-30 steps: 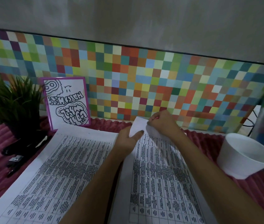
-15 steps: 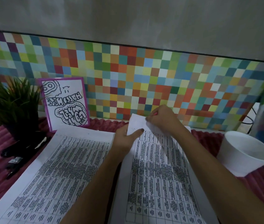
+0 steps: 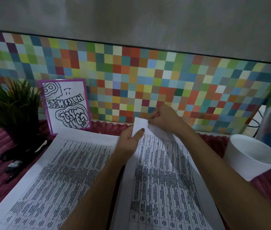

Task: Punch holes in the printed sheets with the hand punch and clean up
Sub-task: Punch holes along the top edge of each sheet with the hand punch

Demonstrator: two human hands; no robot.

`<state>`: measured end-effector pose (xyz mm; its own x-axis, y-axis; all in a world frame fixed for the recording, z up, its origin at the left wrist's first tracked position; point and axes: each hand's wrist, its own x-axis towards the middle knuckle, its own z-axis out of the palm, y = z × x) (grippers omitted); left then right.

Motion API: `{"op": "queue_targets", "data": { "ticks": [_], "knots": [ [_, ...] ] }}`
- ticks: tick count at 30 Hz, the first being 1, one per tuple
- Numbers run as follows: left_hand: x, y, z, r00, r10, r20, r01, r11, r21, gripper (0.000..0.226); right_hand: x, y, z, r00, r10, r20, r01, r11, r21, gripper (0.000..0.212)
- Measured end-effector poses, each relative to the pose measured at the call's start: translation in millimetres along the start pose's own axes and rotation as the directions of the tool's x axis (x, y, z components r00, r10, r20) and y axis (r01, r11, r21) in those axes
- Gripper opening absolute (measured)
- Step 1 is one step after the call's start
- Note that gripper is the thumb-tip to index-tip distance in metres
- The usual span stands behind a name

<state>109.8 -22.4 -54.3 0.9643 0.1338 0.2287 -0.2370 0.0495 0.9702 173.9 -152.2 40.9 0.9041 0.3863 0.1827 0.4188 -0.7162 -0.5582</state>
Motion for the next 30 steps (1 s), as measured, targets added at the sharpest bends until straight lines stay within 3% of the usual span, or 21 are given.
{"op": "queue_targets", "data": {
  "ticks": [7, 10, 13, 14, 16, 18, 20, 23, 30],
  "knots": [
    [-0.8, -4.1, 2.3, 0.998, 0.037, -0.056, -0.035, 0.999, 0.034, 0.023, 6.7, -1.9, 6.0, 1.000, 0.013, -0.004, -0.014, 0.996, -0.091, 0.017],
    [-1.3, -9.2, 3.6, 0.997, 0.060, -0.049, -0.055, 0.994, 0.097, 0.035, 4.0, 4.1, 9.5, 1.000, -0.003, -0.011, 0.002, 0.997, -0.077, 0.017],
    [-1.4, -16.9, 3.1, 0.988, 0.141, -0.065, -0.130, 0.981, 0.144, 0.046, -0.2, 3.8, -0.1, 0.987, -0.046, -0.152, 0.076, 0.978, 0.196, 0.015],
    [-1.9, -17.2, 3.7, 0.985, 0.158, -0.067, -0.146, 0.978, 0.146, 0.048, 0.5, 2.1, -5.9, 0.974, -0.009, -0.228, 0.091, 0.931, 0.354, 0.031],
    [-3.3, -16.0, 5.7, 0.982, 0.174, -0.066, -0.164, 0.976, 0.143, 0.048, 6.1, -1.1, -16.5, 0.931, 0.137, -0.339, 0.150, 0.702, 0.696, 0.052],
    [-3.3, -16.7, 6.9, 0.980, 0.189, -0.069, -0.177, 0.973, 0.146, 0.047, 11.3, -8.5, -21.7, 0.892, 0.254, -0.373, 0.258, 0.392, 0.883, 0.036],
    [-3.4, -18.2, 7.7, 0.976, 0.203, -0.081, -0.187, 0.967, 0.171, 0.043, 15.0, -15.3, -19.5, 0.900, 0.275, -0.337, 0.285, 0.213, 0.935, 0.010],
    [-3.9, -19.1, 9.0, 0.970, 0.231, -0.081, -0.208, 0.952, 0.226, 0.032, 21.4, -16.3, -11.3, 0.939, 0.192, -0.286, 0.268, 0.119, 0.956, 0.007],
    [-2.1, -20.4, 8.3, 0.962, 0.265, -0.067, -0.240, 0.936, 0.258, 0.024, 25.1, -20.3, -8.5, 0.963, 0.118, -0.242, 0.225, 0.143, 0.964, 0.018]
  ]
}}
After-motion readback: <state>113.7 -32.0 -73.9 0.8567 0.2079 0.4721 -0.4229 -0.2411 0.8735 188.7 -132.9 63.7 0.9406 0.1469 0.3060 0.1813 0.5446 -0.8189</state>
